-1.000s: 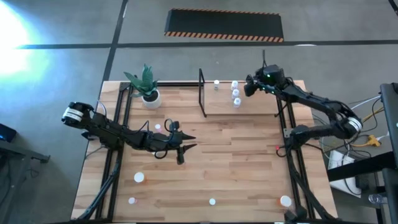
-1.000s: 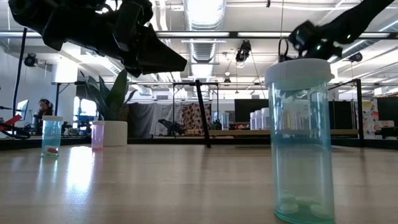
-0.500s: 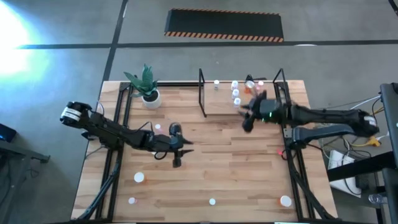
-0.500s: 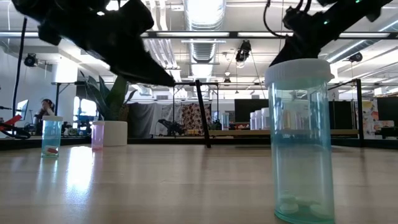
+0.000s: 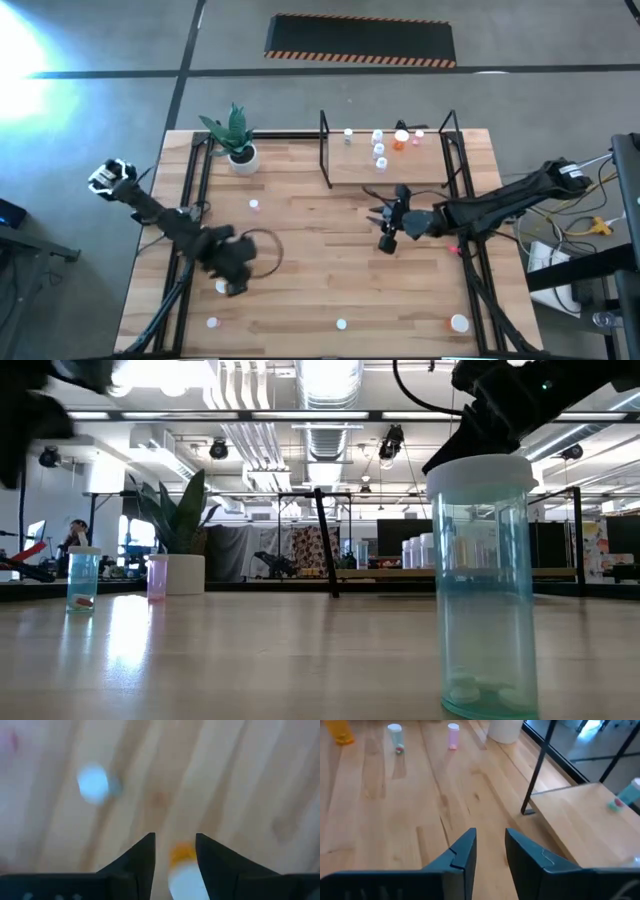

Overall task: Pick and place medicine bottles onto shelf by color
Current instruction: Put the left orange pill bottle on the shelf aligned with the other orange pill bottle

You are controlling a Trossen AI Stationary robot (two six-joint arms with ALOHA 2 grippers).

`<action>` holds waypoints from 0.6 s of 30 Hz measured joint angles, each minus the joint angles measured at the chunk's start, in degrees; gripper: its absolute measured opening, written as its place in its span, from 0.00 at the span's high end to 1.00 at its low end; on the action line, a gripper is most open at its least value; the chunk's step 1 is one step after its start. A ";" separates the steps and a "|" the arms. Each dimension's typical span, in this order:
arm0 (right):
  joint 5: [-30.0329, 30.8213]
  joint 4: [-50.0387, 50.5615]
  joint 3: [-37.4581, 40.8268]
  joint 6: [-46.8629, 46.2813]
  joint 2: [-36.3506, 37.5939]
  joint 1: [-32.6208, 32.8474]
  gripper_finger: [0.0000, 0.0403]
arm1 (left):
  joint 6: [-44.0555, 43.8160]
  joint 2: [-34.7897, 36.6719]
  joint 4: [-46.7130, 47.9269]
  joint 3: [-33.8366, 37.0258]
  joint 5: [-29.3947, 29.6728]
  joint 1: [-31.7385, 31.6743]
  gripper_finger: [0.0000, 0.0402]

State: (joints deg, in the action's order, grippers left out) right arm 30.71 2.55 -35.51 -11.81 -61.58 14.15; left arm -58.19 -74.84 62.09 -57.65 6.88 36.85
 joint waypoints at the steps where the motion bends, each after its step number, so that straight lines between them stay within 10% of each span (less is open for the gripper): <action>1: -0.01 -0.68 0.00 0.67 -0.44 0.00 0.78 | -3.92 0.16 1.64 -0.57 -0.82 2.54 0.69; 9: 0.47 -1.97 -0.02 4.32 -0.37 -0.02 0.84 | -16.11 0.39 -0.54 0.91 -2.05 17.32 0.69; 18: 0.54 -2.02 -0.04 6.37 1.09 -0.02 0.84 | -24.61 -0.86 -1.20 6.71 -9.99 18.39 0.61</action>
State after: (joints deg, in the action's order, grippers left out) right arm 31.24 0.52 -35.55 -5.44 -60.49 14.13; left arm -82.80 -75.70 60.90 -50.94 -3.11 55.24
